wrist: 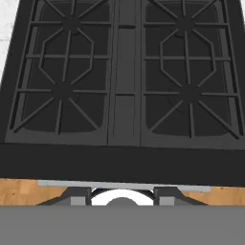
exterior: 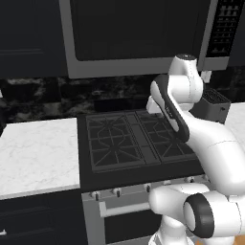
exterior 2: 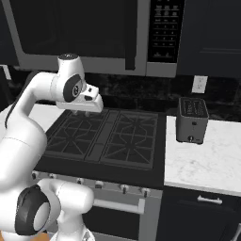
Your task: Navigate to the dishwasher.
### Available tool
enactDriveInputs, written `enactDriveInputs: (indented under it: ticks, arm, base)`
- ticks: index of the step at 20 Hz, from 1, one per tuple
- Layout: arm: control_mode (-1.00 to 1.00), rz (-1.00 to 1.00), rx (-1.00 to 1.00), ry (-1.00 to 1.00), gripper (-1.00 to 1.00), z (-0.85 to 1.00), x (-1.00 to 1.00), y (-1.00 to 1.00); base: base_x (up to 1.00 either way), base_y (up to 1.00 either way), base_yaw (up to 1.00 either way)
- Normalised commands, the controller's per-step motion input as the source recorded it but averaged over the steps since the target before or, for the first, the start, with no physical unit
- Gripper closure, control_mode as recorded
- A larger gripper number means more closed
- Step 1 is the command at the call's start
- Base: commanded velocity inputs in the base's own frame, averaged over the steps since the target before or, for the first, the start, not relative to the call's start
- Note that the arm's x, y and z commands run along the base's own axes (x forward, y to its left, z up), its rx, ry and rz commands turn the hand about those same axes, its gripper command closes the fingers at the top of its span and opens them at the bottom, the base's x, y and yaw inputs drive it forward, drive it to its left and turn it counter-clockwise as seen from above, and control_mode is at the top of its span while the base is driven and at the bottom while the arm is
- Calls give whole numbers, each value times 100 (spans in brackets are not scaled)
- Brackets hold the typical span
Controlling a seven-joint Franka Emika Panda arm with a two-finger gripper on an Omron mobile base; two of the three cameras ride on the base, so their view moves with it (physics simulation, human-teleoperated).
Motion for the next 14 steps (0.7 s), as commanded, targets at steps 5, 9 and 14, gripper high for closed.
enactDriveInputs:
  ticks: [5, 9, 14]
  arm:
    - [100, 0, 0, 0, -100, 0, 0, 0]
    - [100, 0, 0, 0, -100, 0, 0, 0]
    - [100, 0, 0, 0, -100, 0, 0, 0]
  base:
    - [0, 0, 0]
    - [-24, 0, 0]
    - [-21, 0, 0]
